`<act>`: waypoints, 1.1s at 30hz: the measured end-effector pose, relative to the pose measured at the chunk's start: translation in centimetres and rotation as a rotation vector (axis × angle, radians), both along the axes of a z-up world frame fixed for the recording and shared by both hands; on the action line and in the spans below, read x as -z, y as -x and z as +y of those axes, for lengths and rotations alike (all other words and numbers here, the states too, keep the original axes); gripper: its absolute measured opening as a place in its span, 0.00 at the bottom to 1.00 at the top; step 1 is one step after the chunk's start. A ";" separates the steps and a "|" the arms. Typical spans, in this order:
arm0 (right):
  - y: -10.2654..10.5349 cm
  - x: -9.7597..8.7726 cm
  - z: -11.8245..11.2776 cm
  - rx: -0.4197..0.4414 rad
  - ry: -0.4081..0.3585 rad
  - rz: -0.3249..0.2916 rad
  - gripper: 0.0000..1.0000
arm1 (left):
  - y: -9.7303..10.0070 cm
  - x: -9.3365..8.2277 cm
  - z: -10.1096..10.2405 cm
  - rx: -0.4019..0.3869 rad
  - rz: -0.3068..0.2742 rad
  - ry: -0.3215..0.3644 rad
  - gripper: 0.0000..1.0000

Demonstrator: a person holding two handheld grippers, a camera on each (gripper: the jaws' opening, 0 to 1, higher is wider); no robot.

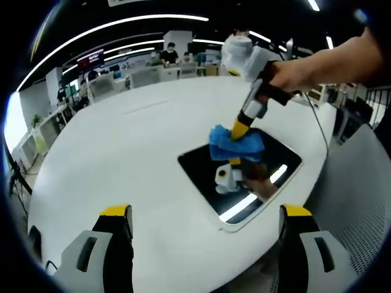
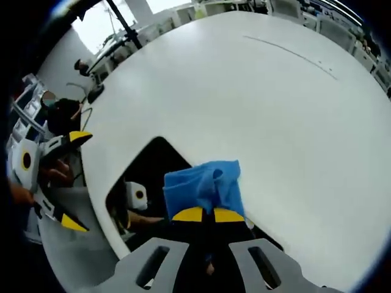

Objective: Wipe the mirror surface with the cleaning cloth until all visible marks leave the cleaned area.

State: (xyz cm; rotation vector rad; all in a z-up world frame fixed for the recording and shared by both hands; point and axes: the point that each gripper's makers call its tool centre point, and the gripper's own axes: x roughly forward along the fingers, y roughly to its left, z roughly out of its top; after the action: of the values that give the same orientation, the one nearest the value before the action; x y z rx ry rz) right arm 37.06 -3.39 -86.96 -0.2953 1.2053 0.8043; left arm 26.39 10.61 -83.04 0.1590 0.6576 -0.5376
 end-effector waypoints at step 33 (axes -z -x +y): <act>0.2 -0.1 0.0 -0.010 -0.025 -0.001 0.00 | -0.2 -0.7 -0.8 -0.015 -0.009 0.010 1.00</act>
State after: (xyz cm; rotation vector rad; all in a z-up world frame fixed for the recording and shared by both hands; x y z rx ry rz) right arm 36.91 -3.42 -86.90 -0.2814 1.1932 0.8274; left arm 26.62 9.85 -82.34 0.1467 0.6469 -0.5252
